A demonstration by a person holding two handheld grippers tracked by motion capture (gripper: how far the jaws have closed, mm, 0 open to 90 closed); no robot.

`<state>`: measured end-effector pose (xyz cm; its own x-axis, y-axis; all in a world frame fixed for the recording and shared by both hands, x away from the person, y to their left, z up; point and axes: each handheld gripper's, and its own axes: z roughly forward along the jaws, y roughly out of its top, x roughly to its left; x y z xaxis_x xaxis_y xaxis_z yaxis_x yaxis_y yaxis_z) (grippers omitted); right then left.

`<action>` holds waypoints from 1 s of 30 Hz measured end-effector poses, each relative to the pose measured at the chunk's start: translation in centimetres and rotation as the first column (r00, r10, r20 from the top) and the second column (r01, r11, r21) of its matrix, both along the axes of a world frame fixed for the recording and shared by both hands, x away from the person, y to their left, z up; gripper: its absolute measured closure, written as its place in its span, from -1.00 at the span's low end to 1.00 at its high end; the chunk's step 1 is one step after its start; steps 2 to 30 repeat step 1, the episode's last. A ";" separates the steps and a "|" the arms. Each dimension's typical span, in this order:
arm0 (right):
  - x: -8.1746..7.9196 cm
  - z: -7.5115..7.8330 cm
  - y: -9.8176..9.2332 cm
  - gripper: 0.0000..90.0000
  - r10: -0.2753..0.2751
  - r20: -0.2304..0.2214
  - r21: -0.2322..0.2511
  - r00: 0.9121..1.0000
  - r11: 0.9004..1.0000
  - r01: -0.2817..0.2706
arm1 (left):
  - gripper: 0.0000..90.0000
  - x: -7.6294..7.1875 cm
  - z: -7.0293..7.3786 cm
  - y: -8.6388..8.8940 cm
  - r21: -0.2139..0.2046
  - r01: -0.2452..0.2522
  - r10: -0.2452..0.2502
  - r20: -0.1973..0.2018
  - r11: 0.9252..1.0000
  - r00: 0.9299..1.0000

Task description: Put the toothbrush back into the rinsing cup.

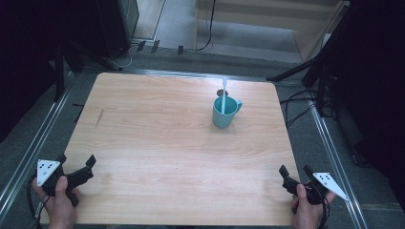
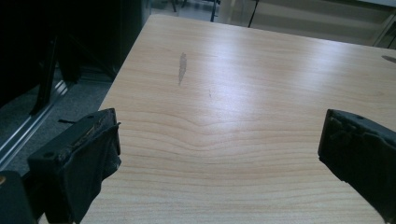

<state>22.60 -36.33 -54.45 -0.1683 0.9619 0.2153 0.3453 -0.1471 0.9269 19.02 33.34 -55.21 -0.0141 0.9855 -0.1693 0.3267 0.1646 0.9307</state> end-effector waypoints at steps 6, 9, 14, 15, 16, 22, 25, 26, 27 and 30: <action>0.0 0.0 0.1 -1.00 0.000 -0.002 -0.004 1.000 1.000 0.000 | -1.00 0.0 0.0 0.0 0.001 0.001 -0.001 0.000 1.000 1.000; 0.0 0.0 0.1 -1.00 0.000 -0.002 -0.004 1.000 1.000 0.000 | -1.00 0.0 0.0 0.0 0.001 0.001 -0.001 0.000 1.000 1.000; 0.0 0.0 0.1 -1.00 0.000 -0.002 -0.004 1.000 1.000 0.000 | -1.00 0.0 0.0 0.0 0.001 0.001 -0.001 0.000 1.000 1.000; 0.0 0.0 0.1 -1.00 0.000 -0.002 -0.004 1.000 1.000 0.000 | -1.00 0.0 0.0 0.0 0.001 0.001 -0.001 0.000 1.000 1.000; 0.0 0.0 0.1 -1.00 0.000 -0.002 -0.004 1.000 1.000 0.000 | -1.00 0.0 0.0 0.0 0.001 0.001 -0.001 0.000 1.000 1.000; 0.0 0.0 0.1 -1.00 0.000 -0.002 -0.004 1.000 1.000 0.000 | -1.00 0.0 0.0 0.0 0.001 0.001 -0.001 0.000 1.000 1.000; 0.0 0.0 0.1 -1.00 0.000 -0.002 -0.004 1.000 1.000 0.000 | -1.00 0.0 0.0 0.0 0.001 0.001 -0.001 0.000 1.000 1.000; 0.0 0.0 0.1 -1.00 0.000 -0.002 -0.004 1.000 1.000 0.000 | -1.00 0.0 0.0 0.0 0.001 0.001 -0.001 0.000 1.000 1.000; 0.0 0.0 0.1 -1.00 0.000 -0.002 -0.004 1.000 1.000 0.000 | -1.00 0.0 0.0 0.0 0.001 0.001 -0.001 0.000 1.000 1.000; 0.0 0.0 0.1 -1.00 0.000 -0.002 -0.004 1.000 1.000 0.000 | -1.00 0.0 0.0 0.0 0.001 0.001 -0.001 0.000 1.000 1.000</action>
